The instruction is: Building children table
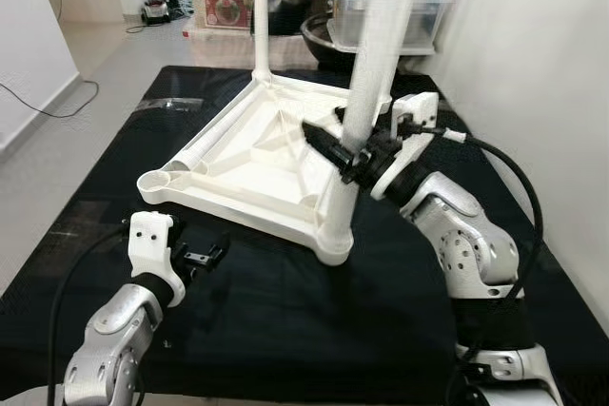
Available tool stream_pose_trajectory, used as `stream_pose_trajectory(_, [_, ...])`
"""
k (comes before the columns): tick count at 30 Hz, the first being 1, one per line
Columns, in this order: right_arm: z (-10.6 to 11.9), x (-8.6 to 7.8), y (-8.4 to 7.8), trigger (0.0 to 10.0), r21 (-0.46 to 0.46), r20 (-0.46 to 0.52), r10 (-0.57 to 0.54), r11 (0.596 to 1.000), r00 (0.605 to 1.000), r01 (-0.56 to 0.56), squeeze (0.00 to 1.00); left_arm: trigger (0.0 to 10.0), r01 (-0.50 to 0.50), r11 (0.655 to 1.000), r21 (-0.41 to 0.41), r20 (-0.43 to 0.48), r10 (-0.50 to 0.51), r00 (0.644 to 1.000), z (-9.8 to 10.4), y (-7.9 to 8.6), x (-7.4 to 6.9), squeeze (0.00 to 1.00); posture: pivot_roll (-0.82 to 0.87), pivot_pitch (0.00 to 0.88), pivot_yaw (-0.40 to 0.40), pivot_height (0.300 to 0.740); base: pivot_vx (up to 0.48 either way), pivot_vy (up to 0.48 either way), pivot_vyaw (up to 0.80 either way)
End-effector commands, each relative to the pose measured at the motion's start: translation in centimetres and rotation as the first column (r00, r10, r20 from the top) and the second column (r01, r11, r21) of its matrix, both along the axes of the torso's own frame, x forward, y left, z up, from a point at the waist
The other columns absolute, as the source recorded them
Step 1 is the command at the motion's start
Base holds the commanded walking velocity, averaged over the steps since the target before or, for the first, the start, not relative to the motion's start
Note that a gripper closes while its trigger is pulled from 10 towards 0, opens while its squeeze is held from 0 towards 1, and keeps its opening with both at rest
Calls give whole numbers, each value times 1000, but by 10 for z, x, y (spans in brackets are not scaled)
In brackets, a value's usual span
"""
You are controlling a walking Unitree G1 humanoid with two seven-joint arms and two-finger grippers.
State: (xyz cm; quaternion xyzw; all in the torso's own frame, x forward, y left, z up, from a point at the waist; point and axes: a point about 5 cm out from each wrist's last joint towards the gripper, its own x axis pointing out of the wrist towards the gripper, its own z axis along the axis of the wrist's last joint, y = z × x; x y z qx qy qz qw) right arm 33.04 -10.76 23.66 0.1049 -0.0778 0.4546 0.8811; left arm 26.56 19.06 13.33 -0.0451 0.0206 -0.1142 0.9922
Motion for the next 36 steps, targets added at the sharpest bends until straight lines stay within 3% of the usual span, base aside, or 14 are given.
stream_pose_trajectory(1, [-12,-1,22,10000,-87,-3,158,984,987,-158,0,10000,8,1000,3,0,-8,1000,-2,-2,-2,0,96,0,-86,740,0,0,0])
stream_pose_trajectory(3, [-12,-1,22,10000,-87,-3,158,984,987,-158,0,10000,8,1000,3,0,-8,1000,-2,-2,-2,0,96,0,-86,740,0,0,0])
stream_pose_trajectory(4, [-31,1,30,0,-152,-37,200,967,979,-204,0,10000,6,1000,3,1,-6,1000,-2,-2,-2,0,99,0,-90,740,0,0,0])
stream_pose_trajectory(10, [-59,28,25,0,-281,-128,-192,948,973,150,0,10000,2,1000,1,2,-2,1000,-2,-3,-3,0,94,0,-92,740,0,0,0])
stream_pose_trajectory(12, [-81,37,-42,0,-367,-231,-847,532,480,763,0,10000,5,1000,-8,6,-5,1000,0,-3,-3,0,66,0,-77,740,0,0,0])
stream_pose_trajectory(16, [-88,23,-58,0,-390,-246,-909,410,335,825,0,10000,9,1000,-11,6,-9,1000,0,-3,-3,0,49,0,-59,740,0,0,0])
stream_pose_trajectory(19, [-81,1,-39,10000,-279,-286,-798,599,530,751,0,10000,25,1000,-14,2,-25,1000,1,-2,-1,0,18,0,-36,740,0,0,0])
stream_pose_trajectory(20, [-67,-9,-22,10000,-152,-285,-641,764,713,627,655,10000,34,999,-14,0,-34,999,1,-2,0,0,10,0,-28,740,0,0,0])
stream_pose_trajectory(23, [-42,-23,-1,10000,-17,-188,-324,945,927,326,1000,10000,43,999,-15,-2,-43,999,1,-3,1,0,11,0,-29,740,0,0,0])
stream_pose_trajectory(24, [-42,-23,-1,10000,-17,-188,-324,945,927,326,1000,10000,43,999,-15,-2,-43,999,1,-3,1,0,11,0,-29,740,0,0,0])
stream_pose_trajectory(25, [-24,-28,9,10000,-46,-53,-26,999,998,23,0,10000,45,999,-17,-2,-45,999,1,-3,1,0,18,0,-33,740,0,0,0])
stream_pose_trajectory(32, [-33,-10,19,10000,-229,12,233,947,972,-224,0,10000,41,999,-17,1,-41,999,0,-4,-1,0,38,0,-50,740,0,0,0])
stream_pose_trajectory(33, [-45,5,31,1804,-263,-17,164,951,986,-163,0,10000,36,999,-15,1,-36,999,-2,-4,-3,0,61,0,-71,740,0,0,0])
stream_pose_trajectory(36, [-52,24,33,0,-278,-45,-60,959,997,45,0,10000,31,999,-14,2,-31,1000,-2,-4,-4,0,71,0,-79,740,0,0,0])
